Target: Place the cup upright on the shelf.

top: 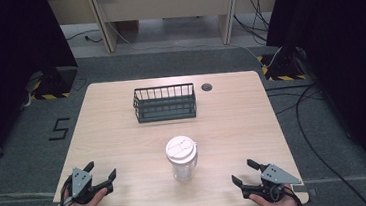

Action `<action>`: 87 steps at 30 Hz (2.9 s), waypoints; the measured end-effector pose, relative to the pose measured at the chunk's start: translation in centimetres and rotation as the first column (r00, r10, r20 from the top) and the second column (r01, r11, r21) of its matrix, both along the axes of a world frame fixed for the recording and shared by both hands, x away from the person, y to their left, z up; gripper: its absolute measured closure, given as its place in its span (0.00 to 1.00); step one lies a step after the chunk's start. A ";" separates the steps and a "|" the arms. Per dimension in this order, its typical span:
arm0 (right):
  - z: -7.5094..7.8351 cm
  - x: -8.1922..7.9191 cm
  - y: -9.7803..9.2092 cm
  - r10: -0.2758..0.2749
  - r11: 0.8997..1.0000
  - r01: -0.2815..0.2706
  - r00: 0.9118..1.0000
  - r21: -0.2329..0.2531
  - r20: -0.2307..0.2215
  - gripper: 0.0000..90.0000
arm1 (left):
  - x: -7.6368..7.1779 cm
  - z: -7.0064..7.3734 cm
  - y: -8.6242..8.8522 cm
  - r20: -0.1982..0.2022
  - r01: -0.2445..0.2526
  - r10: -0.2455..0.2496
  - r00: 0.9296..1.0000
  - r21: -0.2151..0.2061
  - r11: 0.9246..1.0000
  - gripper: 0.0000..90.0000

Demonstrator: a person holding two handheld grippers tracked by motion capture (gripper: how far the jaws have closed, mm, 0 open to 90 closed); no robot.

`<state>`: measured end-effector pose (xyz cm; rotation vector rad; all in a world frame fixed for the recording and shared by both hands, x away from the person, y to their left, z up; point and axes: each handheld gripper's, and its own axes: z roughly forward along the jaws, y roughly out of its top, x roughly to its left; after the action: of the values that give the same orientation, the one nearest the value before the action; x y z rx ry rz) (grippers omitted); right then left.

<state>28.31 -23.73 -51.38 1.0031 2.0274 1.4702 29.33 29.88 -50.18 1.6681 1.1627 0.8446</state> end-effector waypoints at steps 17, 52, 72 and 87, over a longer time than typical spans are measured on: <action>1.9 0.2 4.0 0.148 0.988 -0.150 0.988 0.032 0.035 0.22 | 0.1 0.4 -1.8 -0.020 0.026 -0.028 0.999 -0.099 0.995 0.18; 1.2 3.1 12.4 0.293 0.956 -0.293 0.956 -0.013 -0.004 0.26 | -0.3 -1.1 -2.4 -0.034 0.068 -0.069 0.997 -0.046 0.997 0.18; -0.3 5.5 15.8 0.273 0.961 -0.272 0.961 -0.042 0.033 0.18 | -0.4 -1.2 -2.7 -0.044 0.092 -0.095 0.995 -0.050 0.994 0.19; 0.0 6.0 15.8 0.276 0.960 -0.275 0.961 -0.043 0.024 0.20 | -0.3 -1.3 -2.7 -0.045 0.097 -0.100 0.994 -0.058 0.994 0.19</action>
<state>34.27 -7.89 -51.39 0.6982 2.2361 1.5636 29.04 27.15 -51.45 1.6933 1.1173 0.7076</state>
